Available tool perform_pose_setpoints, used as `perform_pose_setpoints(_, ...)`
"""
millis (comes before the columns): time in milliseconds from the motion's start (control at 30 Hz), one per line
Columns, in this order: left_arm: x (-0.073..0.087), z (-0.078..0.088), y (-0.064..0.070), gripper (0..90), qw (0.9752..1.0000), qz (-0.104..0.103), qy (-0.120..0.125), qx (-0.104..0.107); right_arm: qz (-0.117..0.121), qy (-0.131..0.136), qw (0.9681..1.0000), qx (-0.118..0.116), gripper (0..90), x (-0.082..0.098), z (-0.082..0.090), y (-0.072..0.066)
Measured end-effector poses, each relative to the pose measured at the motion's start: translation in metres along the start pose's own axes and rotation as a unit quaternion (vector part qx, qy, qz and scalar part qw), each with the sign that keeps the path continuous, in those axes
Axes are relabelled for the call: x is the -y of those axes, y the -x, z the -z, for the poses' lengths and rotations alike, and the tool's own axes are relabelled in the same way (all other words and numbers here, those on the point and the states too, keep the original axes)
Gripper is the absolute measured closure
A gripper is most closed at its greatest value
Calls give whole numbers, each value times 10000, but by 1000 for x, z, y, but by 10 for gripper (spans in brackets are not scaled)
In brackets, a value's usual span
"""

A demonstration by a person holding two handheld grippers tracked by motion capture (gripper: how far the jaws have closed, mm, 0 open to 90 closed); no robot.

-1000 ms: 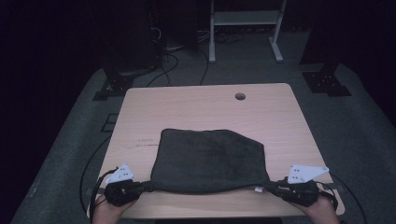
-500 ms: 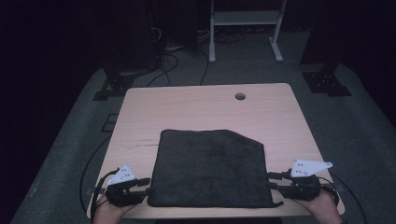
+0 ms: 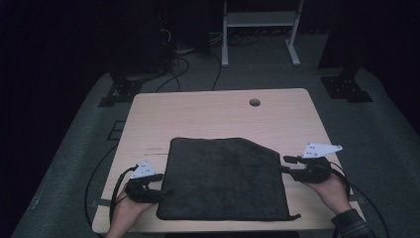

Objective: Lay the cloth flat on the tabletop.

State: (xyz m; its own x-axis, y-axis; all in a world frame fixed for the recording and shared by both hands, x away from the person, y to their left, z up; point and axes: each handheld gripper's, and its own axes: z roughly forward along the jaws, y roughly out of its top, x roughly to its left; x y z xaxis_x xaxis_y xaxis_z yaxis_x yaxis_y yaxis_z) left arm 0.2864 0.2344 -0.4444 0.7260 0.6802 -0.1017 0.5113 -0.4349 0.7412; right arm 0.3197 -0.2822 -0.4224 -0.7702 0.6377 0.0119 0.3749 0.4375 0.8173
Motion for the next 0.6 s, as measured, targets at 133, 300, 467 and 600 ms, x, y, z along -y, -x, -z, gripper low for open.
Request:
perform_pose_setpoints(133,-8,-17,-2,287,9999,-116,-94,-7,-103,-80,9997,198,555,-7,-15,19)
perform_pose_setpoints(300,-9,-32,-3,279,9992,-221,-299,-125,-304,-365,9985,266,555,-10,-45,42)
perform_pose_setpoints(467,-6,-39,-1,261,9976,-378,-510,-260,-458,-720,9963,118,611,-4,-72,53)
perform_pose_setpoints(600,-5,-41,1,258,9972,-385,-572,-293,-371,-737,9965,105,800,-5,-76,54)
